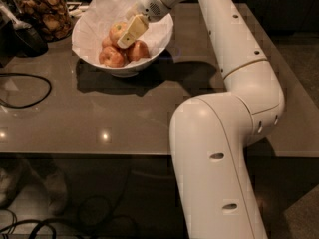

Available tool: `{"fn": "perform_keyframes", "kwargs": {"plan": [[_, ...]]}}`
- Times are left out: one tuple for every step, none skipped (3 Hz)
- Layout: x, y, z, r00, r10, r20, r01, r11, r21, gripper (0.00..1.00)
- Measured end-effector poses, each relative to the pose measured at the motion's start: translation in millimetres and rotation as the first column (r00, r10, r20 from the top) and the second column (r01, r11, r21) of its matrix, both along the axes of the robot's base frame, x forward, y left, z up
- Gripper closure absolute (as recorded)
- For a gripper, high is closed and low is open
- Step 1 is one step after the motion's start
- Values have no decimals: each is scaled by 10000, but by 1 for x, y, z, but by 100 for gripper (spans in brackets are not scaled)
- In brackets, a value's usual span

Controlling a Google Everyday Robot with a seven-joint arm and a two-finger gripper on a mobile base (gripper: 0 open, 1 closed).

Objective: Pick apple from white bowl

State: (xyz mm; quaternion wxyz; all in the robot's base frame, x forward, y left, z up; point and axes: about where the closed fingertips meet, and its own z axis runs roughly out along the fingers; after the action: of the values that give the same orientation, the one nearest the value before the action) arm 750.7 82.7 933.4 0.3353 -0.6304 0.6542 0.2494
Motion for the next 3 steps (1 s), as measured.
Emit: {"fn": "perform_keyframes", "kwargs": {"plan": [[0, 5, -3, 9999, 98, -92, -98, 10000, -13, 22], [1, 10, -9, 9996, 184, -232, -184, 9998, 0, 22], [2, 12, -15, 9990, 219, -397, -218, 9998, 43, 23]]}}
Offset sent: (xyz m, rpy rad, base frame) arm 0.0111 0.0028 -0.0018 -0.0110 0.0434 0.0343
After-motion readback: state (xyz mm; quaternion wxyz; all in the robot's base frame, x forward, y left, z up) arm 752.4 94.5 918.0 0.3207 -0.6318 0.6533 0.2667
